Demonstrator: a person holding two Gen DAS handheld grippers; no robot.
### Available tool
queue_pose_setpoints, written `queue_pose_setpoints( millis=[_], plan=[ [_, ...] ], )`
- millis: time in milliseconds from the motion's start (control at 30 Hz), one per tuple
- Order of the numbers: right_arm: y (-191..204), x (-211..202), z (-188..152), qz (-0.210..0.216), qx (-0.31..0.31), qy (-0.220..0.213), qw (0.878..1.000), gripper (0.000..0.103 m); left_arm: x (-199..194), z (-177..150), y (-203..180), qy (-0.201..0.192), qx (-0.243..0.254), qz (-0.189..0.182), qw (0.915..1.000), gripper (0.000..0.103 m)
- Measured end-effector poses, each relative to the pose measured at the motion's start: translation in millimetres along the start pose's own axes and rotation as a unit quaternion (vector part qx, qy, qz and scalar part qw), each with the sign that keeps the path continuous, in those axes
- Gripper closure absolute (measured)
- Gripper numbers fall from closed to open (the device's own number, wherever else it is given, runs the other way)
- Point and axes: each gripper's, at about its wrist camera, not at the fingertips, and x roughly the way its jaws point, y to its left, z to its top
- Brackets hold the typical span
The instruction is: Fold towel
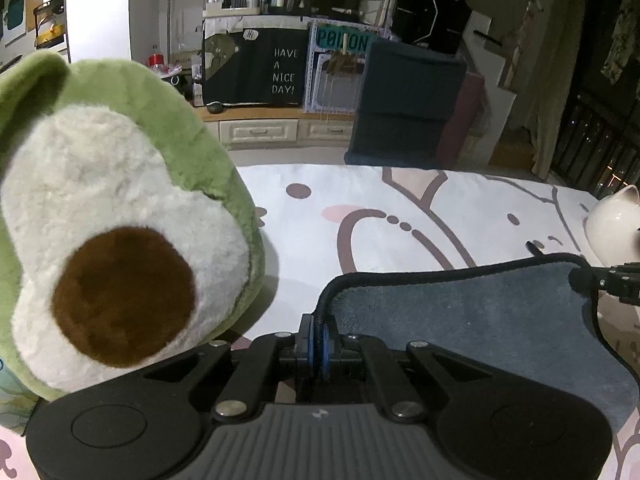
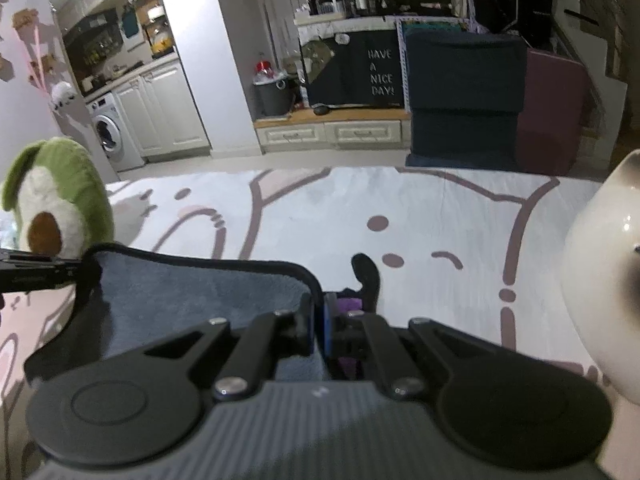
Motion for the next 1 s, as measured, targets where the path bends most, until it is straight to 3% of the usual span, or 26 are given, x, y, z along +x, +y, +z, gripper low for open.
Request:
queue_pose_setpoints(
  millis=[300, 367, 433, 467, 533, 567, 633, 700, 1000],
  plan=[
    [2, 14, -8, -0.025, -0.004, 0.017, 1.0, 0.092, 7, 1, 1, 0.006, -0.006, 0.005, 1.0, 0.093],
    [1, 14, -8, -0.022, 0.002, 0.015, 1.0, 0.078, 7, 2, 1, 0.014, -0.009, 0.009, 0.9998, 0.084],
    [0, 15, -8, -0.027, 0.01, 0.012, 1.0, 0.038, 6, 2, 2, 0.021, -0.013, 0.016, 0.9996, 0.058],
    [0, 13, -8, -0.035, 0.01, 0.008, 0.999, 0.032, 4, 2, 2, 0.02, -0.014, 0.02, 0.9995, 0.052],
    [0, 11, -8, -0.041, 0.009, 0.005, 0.999, 0.023, 0, 1, 1, 0.018, -0.014, 0.031, 0.9993, 0.025],
    [-1, 10, -8, -0.04, 0.012, 0.006, 0.999, 0.02, -2, 2, 0, 0.018, -0.016, 0.037, 0.999, 0.019],
    [-1, 8, -7, -0.043, 0.018, 0.007, 0.999, 0.002, -6, 3, -1, 0.018, -0.021, 0.043, 0.9987, 0.006],
    [1, 4, -5, -0.044, 0.016, 0.004, 0.999, 0.0, -9, 5, -2, 0.024, -0.026, 0.047, 0.9983, 0.0],
    [14, -9, -2, -0.043, 0.016, 0.006, 0.999, 0.0, -30, 8, -18, 0.022, -0.011, 0.052, 0.9984, 0.0]
  ],
)
